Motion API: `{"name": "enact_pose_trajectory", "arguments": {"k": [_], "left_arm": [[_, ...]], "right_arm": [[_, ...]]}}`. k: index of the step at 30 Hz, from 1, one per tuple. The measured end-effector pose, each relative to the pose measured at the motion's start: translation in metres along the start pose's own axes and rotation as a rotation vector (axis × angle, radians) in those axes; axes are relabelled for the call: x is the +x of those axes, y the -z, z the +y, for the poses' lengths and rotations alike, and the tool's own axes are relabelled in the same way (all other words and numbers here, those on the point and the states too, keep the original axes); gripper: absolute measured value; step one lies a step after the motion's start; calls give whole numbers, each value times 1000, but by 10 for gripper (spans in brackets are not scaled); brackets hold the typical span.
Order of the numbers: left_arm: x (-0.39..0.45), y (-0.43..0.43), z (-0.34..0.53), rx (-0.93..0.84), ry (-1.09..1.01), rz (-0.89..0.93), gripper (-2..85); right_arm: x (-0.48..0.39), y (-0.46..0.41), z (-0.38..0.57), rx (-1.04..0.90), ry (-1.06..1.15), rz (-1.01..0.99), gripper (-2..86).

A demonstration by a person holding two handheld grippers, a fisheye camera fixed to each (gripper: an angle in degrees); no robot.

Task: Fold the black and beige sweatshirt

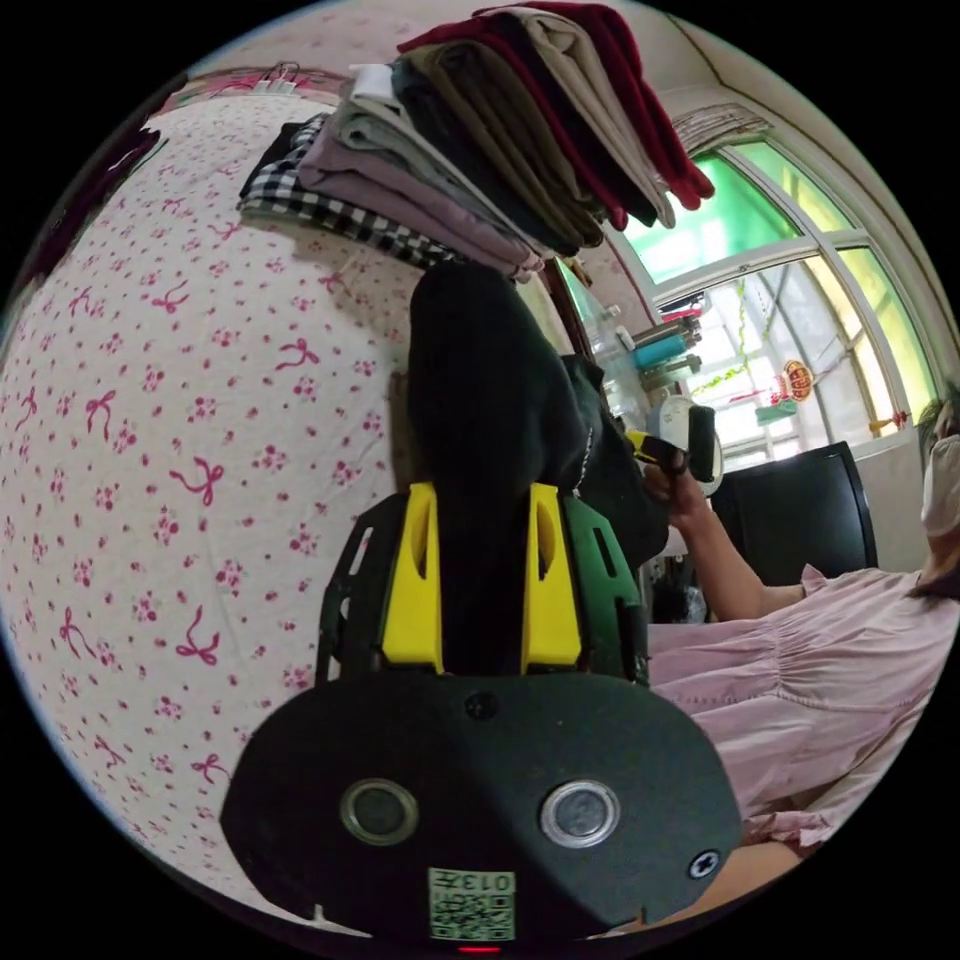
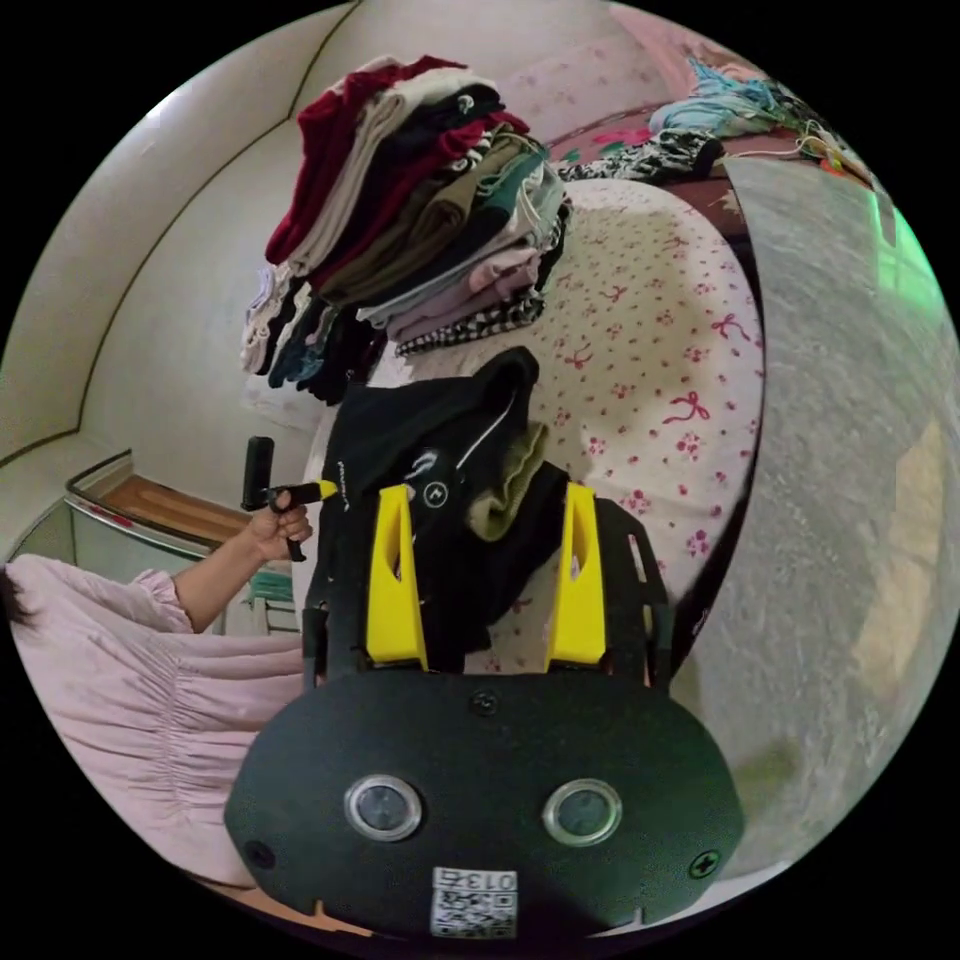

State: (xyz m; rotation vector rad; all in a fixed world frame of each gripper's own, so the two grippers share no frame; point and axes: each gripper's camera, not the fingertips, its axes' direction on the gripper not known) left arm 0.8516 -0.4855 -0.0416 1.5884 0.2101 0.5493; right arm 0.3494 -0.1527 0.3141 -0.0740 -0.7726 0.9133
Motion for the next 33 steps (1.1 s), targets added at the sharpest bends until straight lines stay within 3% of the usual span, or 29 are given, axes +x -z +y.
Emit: {"name": "enact_pose_trajectory", "arguments": {"k": [6,16,21,26,28,33], "left_arm": [[-8,-22,-9,47,39,64,133],[27,-50,-34,77,-24,84,112],[92,-55,-77,119,-204,170,110],[170,-123,-170,119,-366,323,111],[192,-156,-200,115,-394,370,110],[215,-244,-265,92,-339,439,110]], "right_arm": [[-5,-29,-19,-110,-13,12,193],[-25,-37,-18,-36,-11,-104,74],[-71,45,-26,116,92,7,71],[-88,155,-52,213,107,236,71],[-82,191,-70,211,77,384,73],[-33,222,-114,174,-12,529,86]]}}
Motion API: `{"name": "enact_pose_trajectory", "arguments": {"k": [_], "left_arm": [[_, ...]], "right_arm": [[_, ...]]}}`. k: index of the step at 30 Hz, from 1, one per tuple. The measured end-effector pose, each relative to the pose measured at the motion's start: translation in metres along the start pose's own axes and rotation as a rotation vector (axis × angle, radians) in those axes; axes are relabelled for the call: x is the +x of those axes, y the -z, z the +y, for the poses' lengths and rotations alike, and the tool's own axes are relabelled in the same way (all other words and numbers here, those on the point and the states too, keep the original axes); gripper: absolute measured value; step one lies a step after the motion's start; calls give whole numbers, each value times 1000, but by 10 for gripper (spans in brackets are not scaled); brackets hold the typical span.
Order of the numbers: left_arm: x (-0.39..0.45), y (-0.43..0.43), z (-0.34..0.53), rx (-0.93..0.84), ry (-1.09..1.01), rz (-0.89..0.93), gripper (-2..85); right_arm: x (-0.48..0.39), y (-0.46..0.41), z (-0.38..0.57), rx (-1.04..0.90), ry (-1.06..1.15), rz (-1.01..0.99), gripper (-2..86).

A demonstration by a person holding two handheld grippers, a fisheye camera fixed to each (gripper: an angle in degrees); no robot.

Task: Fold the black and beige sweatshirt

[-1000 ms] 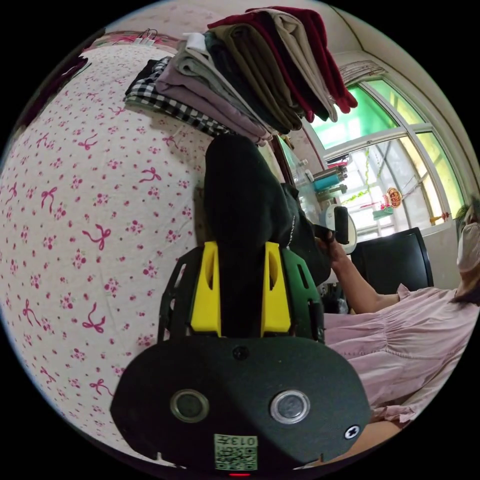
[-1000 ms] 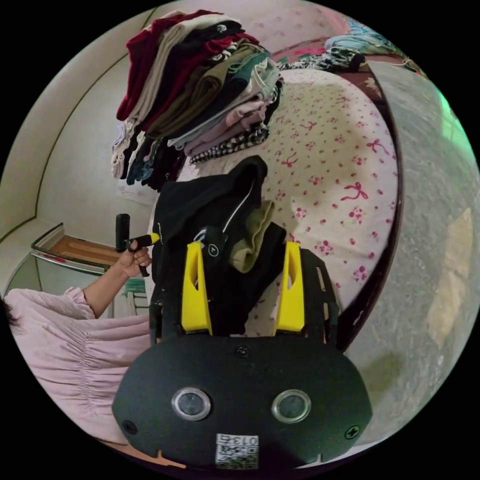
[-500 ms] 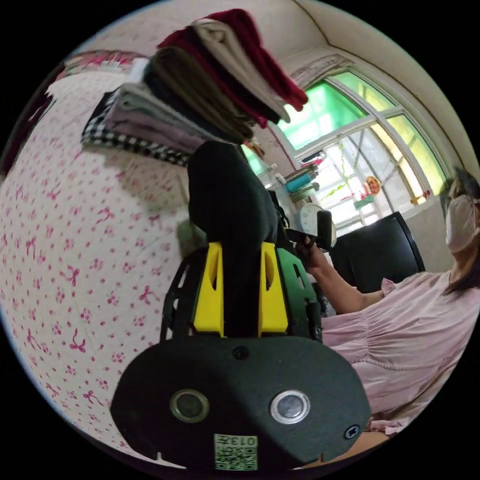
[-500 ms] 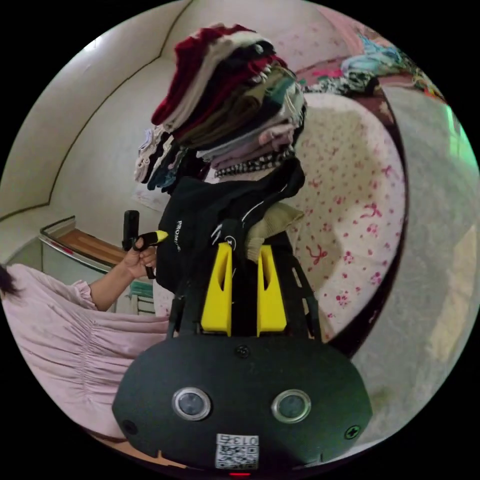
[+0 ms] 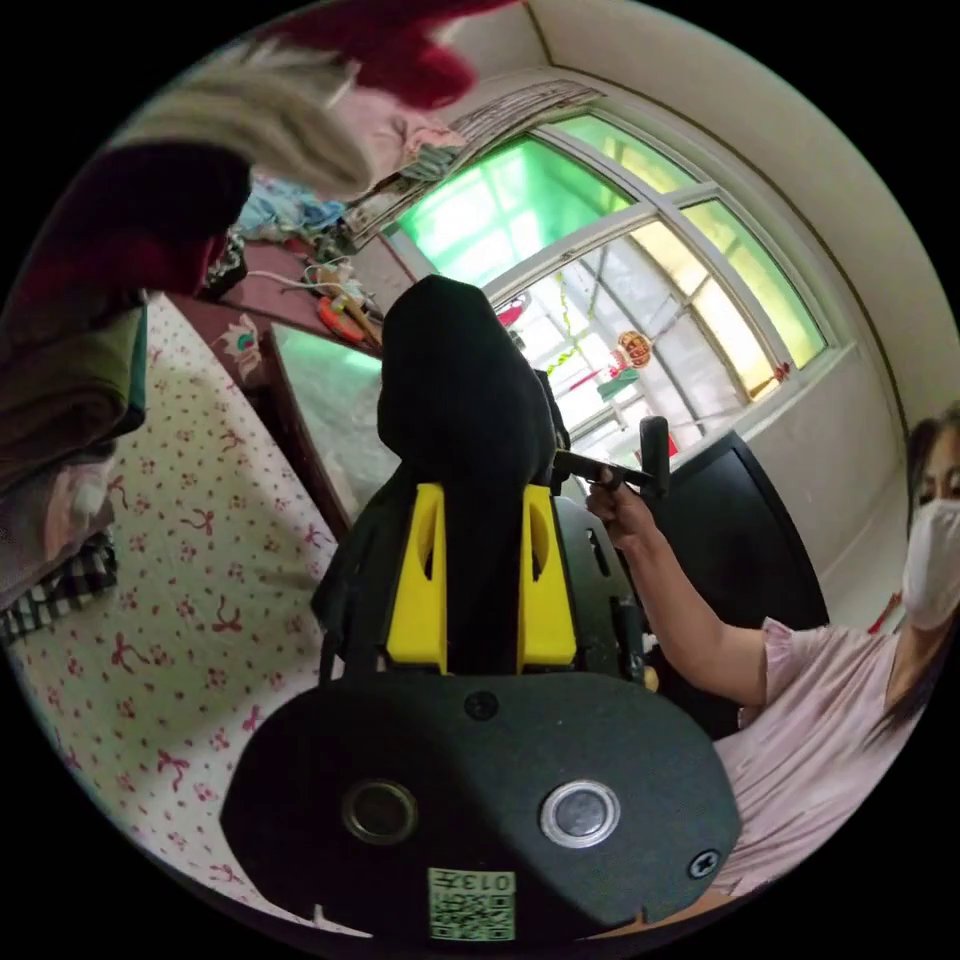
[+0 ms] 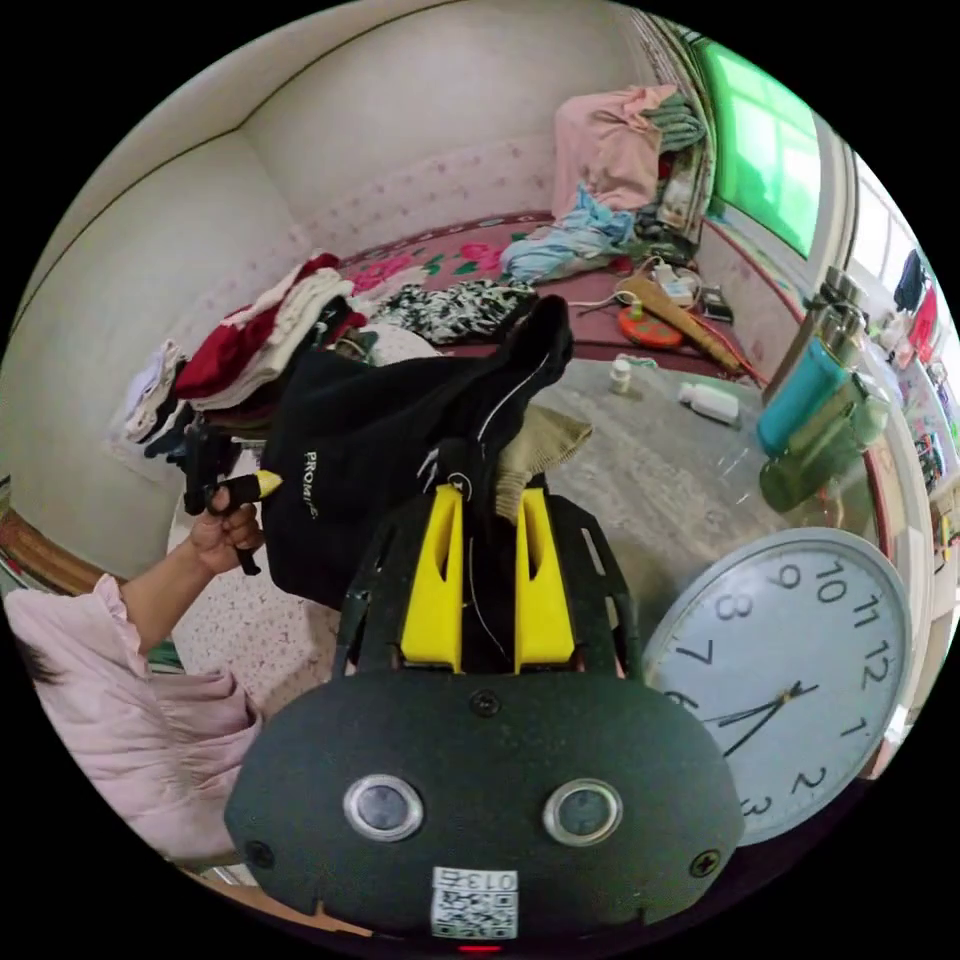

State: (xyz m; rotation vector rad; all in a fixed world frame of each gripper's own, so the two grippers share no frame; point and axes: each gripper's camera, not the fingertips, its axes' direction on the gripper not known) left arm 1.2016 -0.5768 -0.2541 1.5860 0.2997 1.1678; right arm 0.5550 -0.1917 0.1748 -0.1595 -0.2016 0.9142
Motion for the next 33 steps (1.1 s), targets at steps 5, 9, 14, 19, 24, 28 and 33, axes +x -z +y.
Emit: {"name": "enact_pose_trajectory", "arguments": {"k": [5,9,14,19,24,28,33], "left_arm": [[-57,-48,-19,-141,104,-152,111],[-72,-53,-30,-142,130,-124,111],[-72,-68,-48,-191,162,-122,109],[-58,-81,-68,-211,162,-113,106],[-22,-95,-93,-204,91,-75,102],[20,-105,-112,-189,0,-26,92],[62,-107,-130,-161,-86,44,73]], "right_arm": [[54,-62,-3,-110,-228,-1,102],[-12,-35,17,33,-153,-24,124],[-119,-76,83,-98,-15,-11,146],[-159,-133,146,-174,-128,-30,159],[-226,-105,142,44,24,-56,82],[-289,-138,129,55,249,-17,25],[-244,-198,81,-8,73,-53,1]]}}
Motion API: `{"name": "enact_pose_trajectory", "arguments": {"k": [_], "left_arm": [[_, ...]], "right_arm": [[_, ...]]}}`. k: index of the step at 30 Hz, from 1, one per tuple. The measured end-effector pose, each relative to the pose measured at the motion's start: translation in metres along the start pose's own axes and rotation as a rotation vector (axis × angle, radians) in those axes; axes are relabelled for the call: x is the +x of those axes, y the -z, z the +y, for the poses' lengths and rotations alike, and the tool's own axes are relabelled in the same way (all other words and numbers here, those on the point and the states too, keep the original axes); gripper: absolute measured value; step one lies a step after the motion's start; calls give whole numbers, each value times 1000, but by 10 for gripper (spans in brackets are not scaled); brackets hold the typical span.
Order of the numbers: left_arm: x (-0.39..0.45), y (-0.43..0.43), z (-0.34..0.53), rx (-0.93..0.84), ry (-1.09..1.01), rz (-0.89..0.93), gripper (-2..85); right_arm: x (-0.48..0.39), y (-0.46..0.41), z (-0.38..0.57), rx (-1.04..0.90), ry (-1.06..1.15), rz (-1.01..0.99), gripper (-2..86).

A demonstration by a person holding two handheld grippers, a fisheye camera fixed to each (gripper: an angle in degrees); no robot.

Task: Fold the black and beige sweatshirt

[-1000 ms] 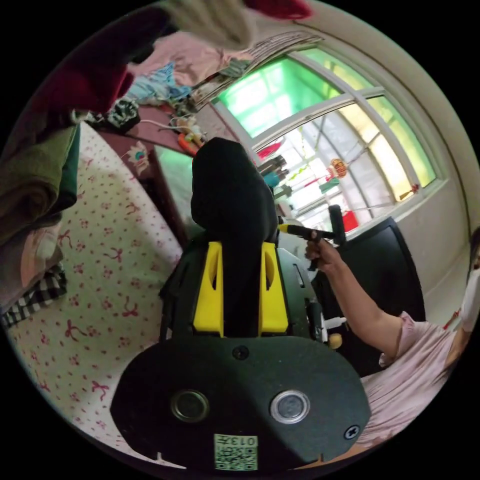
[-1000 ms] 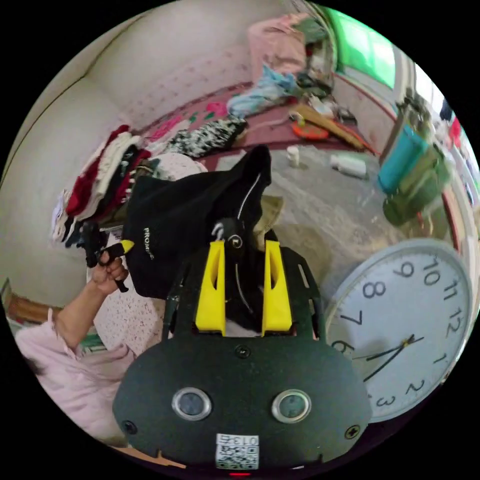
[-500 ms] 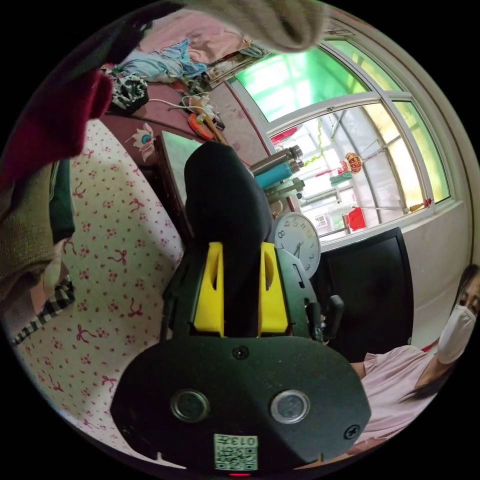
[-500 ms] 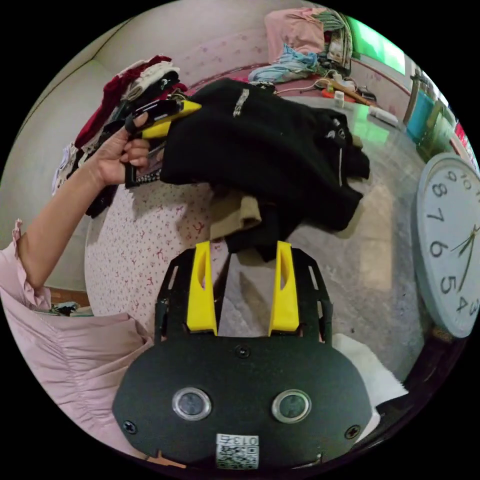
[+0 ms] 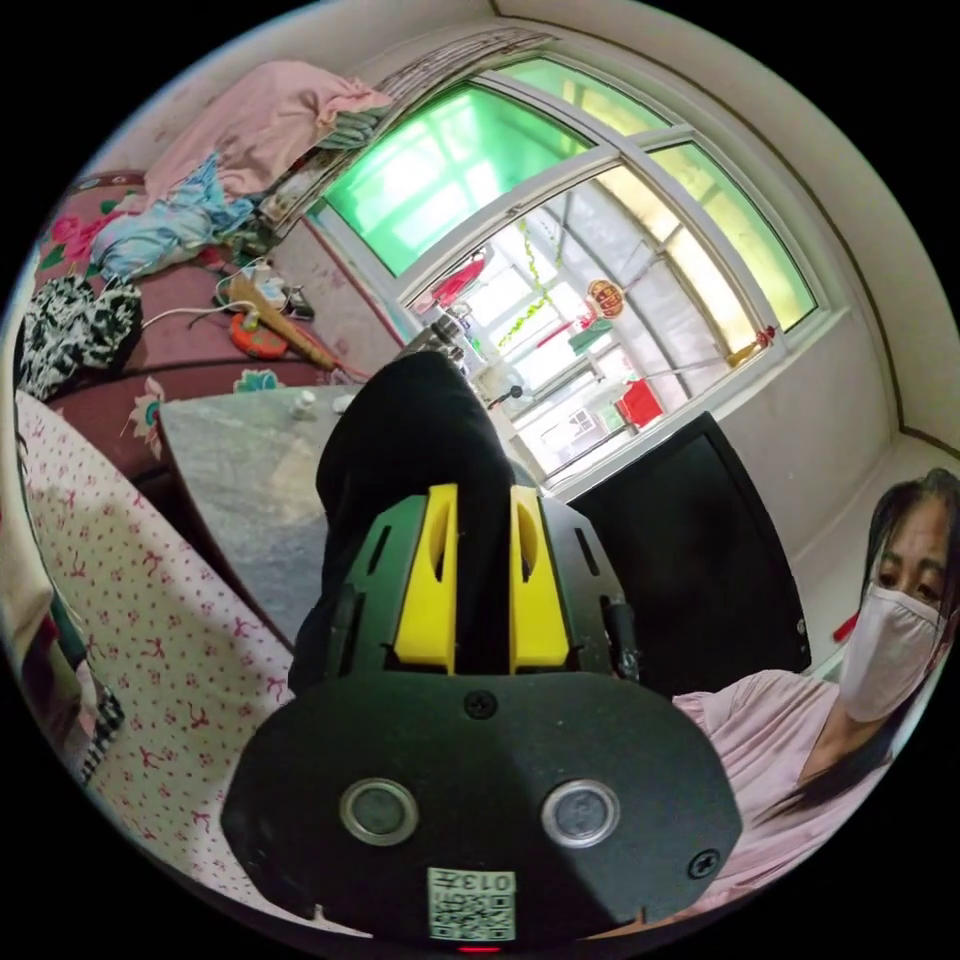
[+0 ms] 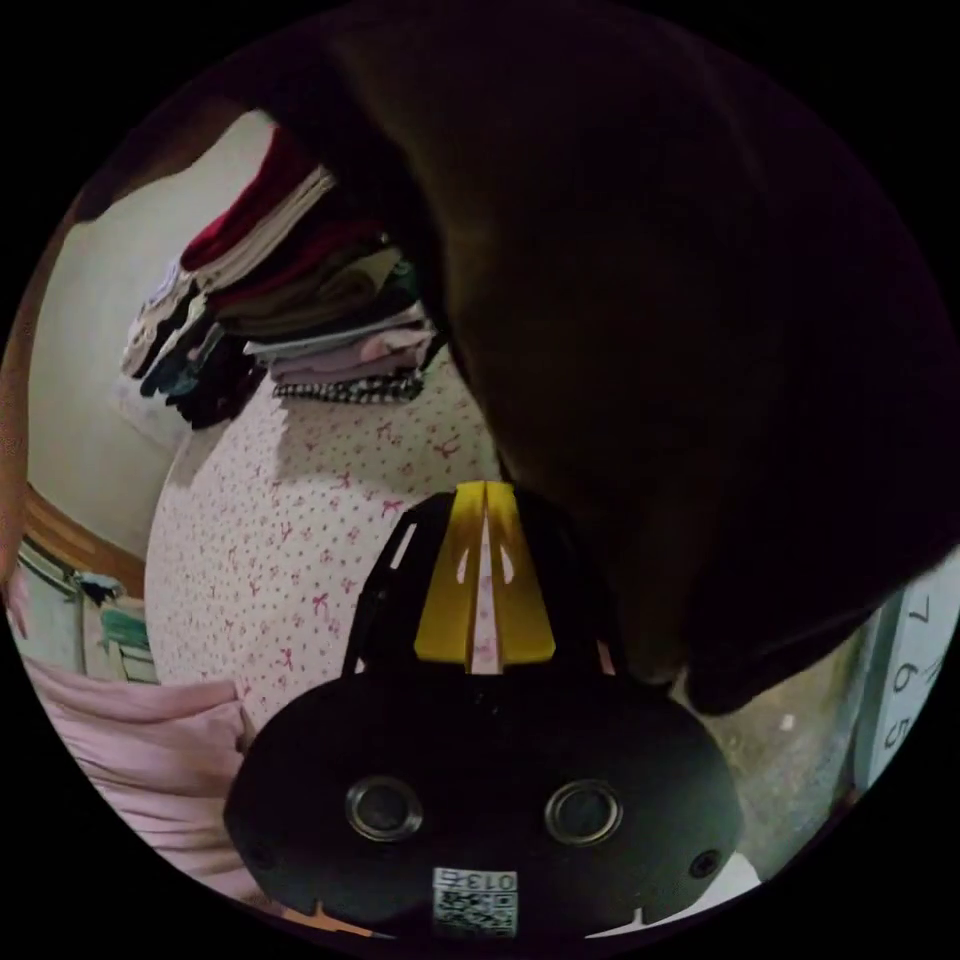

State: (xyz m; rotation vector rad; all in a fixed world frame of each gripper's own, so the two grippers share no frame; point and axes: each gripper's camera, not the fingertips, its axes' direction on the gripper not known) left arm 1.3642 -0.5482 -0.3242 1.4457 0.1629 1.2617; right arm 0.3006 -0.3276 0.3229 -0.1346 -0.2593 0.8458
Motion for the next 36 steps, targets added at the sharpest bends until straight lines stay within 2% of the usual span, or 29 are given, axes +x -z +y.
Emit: {"name": "enact_pose_trajectory", "arguments": {"k": [4,7,9,13,16,19,24,27,30,31,33,36], "left_arm": [[7,6,-5,77,-42,40,13],[-6,18,-2,174,-30,113,3],[-15,15,3,150,-28,25,2],[-52,1,31,85,25,-163,16],[-77,-3,56,18,57,-341,64],[-101,-8,79,-42,103,-388,124],[-113,-26,97,-151,16,-512,171],[-114,-47,100,-238,-59,-653,175],[-125,-56,81,-196,-38,-684,125],[-131,-61,70,-210,-24,-668,76],[-139,-68,58,-246,-3,-628,43],[-132,-34,56,-65,31,-517,23]], "right_arm": [[38,26,-11,-1,-77,231,-4],[65,56,-10,-20,-111,301,-3],[87,57,-11,-208,-86,240,-1],[80,63,-5,-228,-69,119,3],[45,94,10,-100,-28,176,13],[50,129,23,78,-77,315,35],[89,159,-1,103,-131,316,62],[120,171,-12,129,-217,301,61],[151,173,-19,119,-290,285,60],[162,171,-22,104,-304,273,60],[174,168,-27,77,-323,234,58],[179,181,-33,114,-310,205,48]]}}
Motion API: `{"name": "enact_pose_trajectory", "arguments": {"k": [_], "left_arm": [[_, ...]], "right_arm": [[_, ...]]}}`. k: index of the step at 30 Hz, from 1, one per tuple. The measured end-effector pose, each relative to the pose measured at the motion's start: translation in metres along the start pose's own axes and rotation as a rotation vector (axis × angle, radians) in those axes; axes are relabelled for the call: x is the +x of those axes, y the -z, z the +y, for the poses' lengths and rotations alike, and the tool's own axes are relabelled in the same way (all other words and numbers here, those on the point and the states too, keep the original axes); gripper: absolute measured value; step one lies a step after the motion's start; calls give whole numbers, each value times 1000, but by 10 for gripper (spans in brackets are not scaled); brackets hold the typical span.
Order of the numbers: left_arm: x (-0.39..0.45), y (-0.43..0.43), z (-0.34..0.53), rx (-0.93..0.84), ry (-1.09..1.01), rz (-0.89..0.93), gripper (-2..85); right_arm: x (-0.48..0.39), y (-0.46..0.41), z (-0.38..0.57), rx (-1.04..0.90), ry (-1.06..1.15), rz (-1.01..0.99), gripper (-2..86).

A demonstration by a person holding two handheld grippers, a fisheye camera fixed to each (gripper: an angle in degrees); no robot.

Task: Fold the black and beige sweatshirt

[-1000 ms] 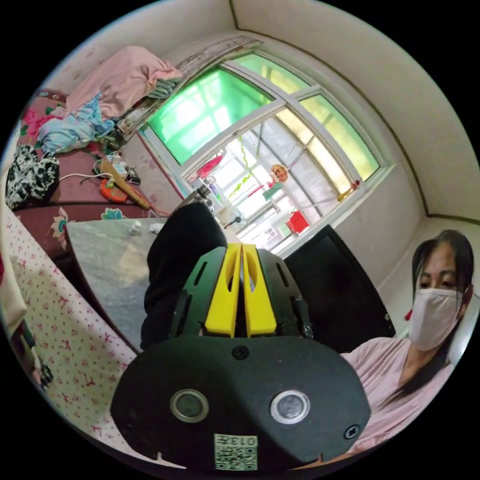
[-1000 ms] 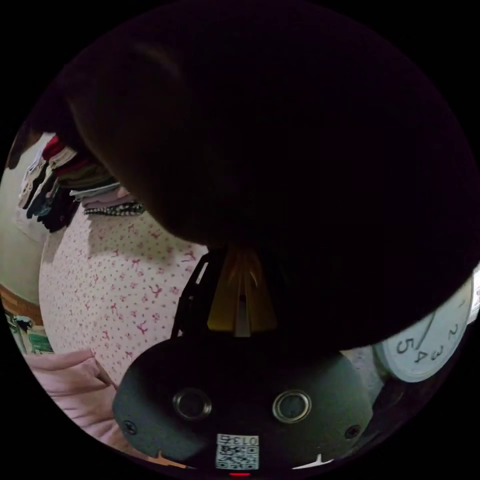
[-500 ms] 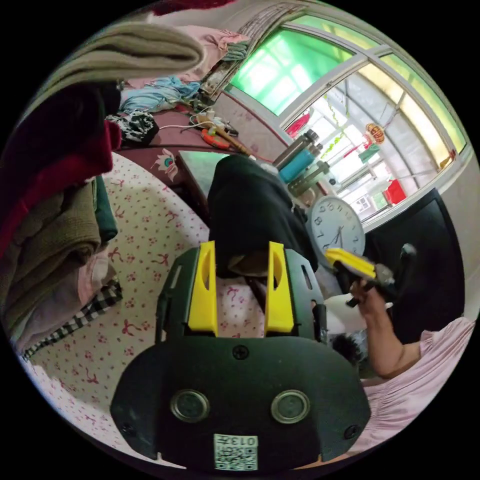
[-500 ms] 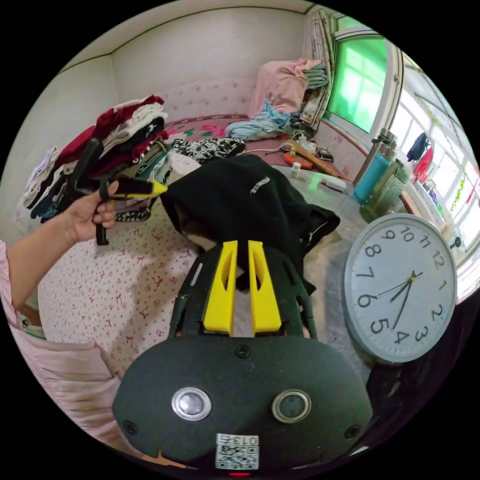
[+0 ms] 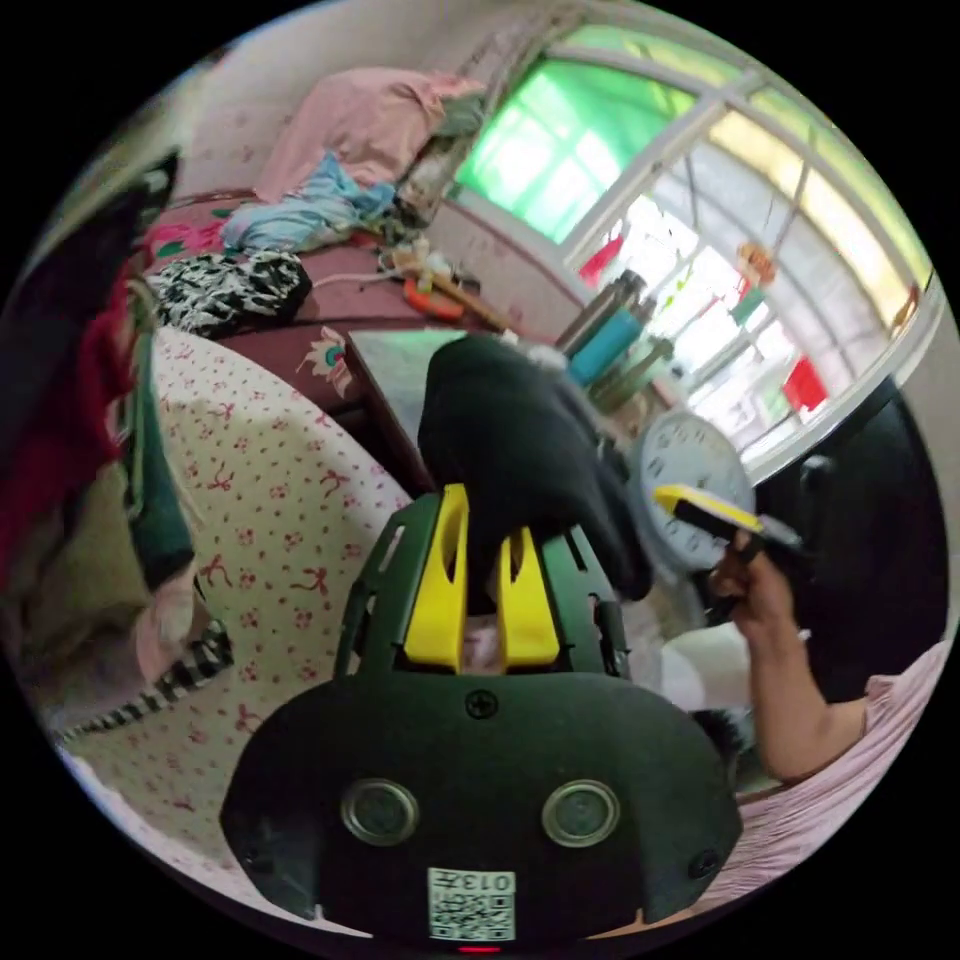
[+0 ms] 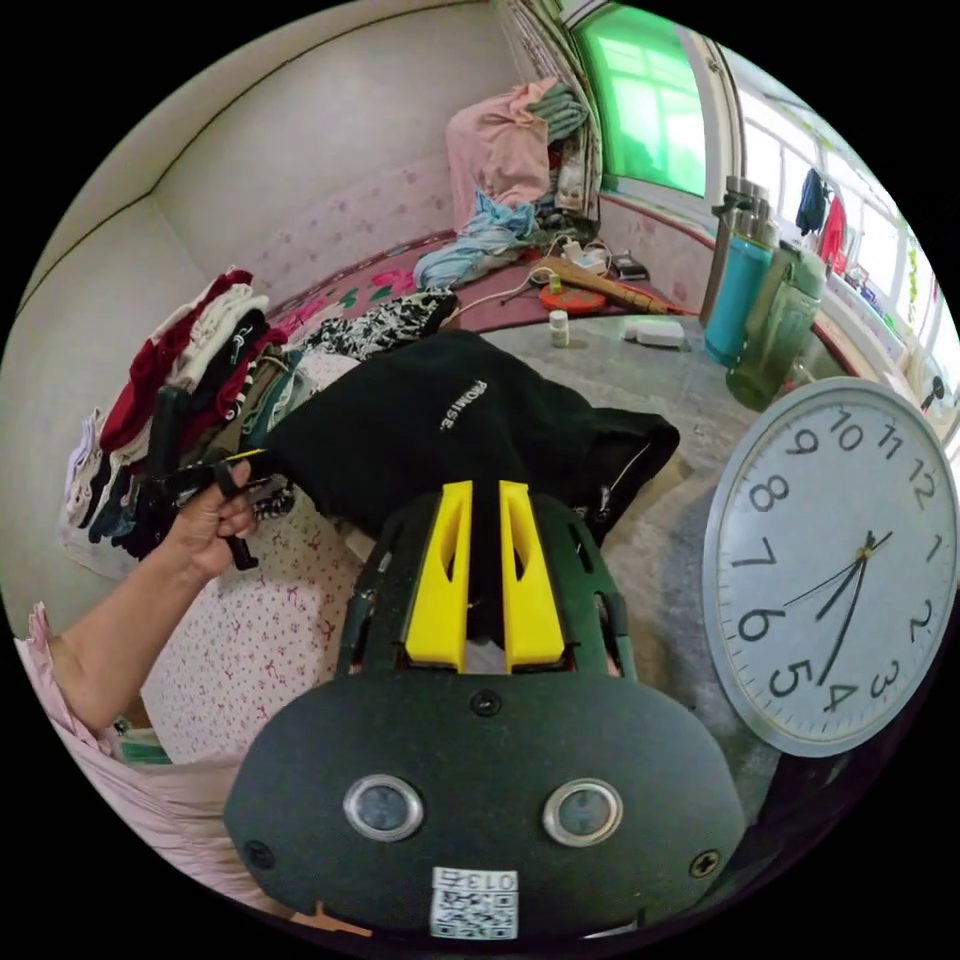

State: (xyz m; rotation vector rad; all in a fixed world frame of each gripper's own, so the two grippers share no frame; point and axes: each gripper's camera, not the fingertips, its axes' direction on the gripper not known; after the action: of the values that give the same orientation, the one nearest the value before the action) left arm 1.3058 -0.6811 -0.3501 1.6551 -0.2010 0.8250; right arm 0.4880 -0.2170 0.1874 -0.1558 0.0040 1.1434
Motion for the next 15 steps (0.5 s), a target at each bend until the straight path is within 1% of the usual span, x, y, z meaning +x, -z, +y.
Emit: {"name": "enact_pose_trajectory", "arguments": {"k": [2,3,4,5,6,8,9,12,13,14,15], "left_arm": [[-31,33,34,169,149,115,20],[-41,35,49,200,207,128,21],[-61,36,80,249,332,136,24],[-80,33,110,260,435,118,32],[-90,30,124,254,482,112,36],[-117,25,170,219,620,151,59],[-120,29,178,227,617,163,64],[-122,54,197,189,493,228,91],[-122,72,200,202,458,214,101],[-125,91,201,259,447,200,120],[-127,99,198,284,444,202,129]], "right_arm": [[-2,9,-2,37,25,17,46],[-3,10,-4,43,43,36,47],[-2,7,-5,39,54,55,50],[-1,4,-6,27,59,61,56],[4,-5,-7,-12,56,61,67],[16,-10,-8,-36,23,36,79],[26,-6,-8,-18,4,27,94],[54,5,-10,27,-55,26,149],[67,4,-15,8,-80,-7,172],[73,3,-19,2,-96,-32,178],[85,1,-25,1,-130,-94,192]]}}
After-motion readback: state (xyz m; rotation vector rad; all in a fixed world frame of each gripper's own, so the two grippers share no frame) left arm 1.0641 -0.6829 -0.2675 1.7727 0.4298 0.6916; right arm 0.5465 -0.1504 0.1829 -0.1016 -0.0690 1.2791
